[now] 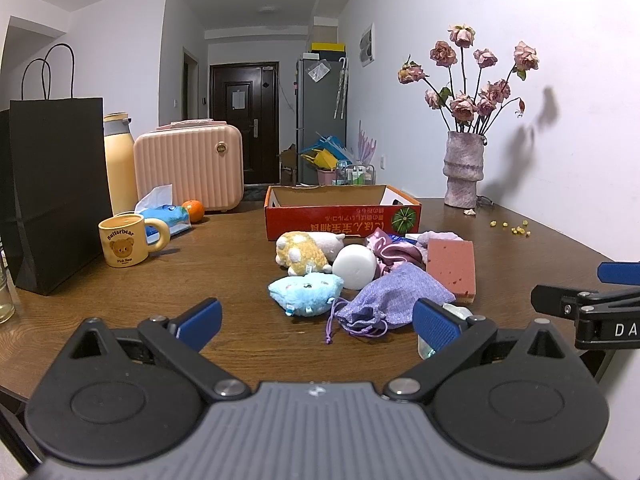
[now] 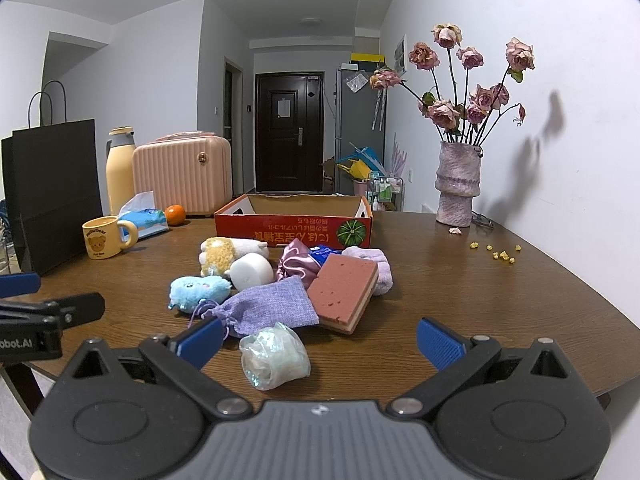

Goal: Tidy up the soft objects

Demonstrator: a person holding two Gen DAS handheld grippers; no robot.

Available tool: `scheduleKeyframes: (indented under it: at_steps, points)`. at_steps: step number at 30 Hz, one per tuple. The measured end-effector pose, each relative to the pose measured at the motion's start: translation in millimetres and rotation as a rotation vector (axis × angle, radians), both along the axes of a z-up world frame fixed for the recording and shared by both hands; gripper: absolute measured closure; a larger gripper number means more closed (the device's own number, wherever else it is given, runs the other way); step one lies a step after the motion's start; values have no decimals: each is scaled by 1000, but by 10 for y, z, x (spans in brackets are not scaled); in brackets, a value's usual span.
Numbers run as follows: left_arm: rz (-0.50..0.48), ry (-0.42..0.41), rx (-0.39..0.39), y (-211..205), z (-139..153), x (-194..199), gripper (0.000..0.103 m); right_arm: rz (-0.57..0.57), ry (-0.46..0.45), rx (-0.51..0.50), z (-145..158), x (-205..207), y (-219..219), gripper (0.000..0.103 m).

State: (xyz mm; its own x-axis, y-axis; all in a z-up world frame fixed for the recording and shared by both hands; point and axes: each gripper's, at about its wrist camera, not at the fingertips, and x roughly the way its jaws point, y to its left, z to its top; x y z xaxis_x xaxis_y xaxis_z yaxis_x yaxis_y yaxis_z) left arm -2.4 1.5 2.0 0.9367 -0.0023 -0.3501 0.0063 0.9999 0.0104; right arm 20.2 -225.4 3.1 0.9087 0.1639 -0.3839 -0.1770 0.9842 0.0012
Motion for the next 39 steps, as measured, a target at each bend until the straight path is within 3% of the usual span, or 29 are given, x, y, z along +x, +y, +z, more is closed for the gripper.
scheduleKeyframes:
  at_steps: [39]
  points:
    - [1,7,-17,31,28,44,0,27,11,-19,-67,109,94,0]
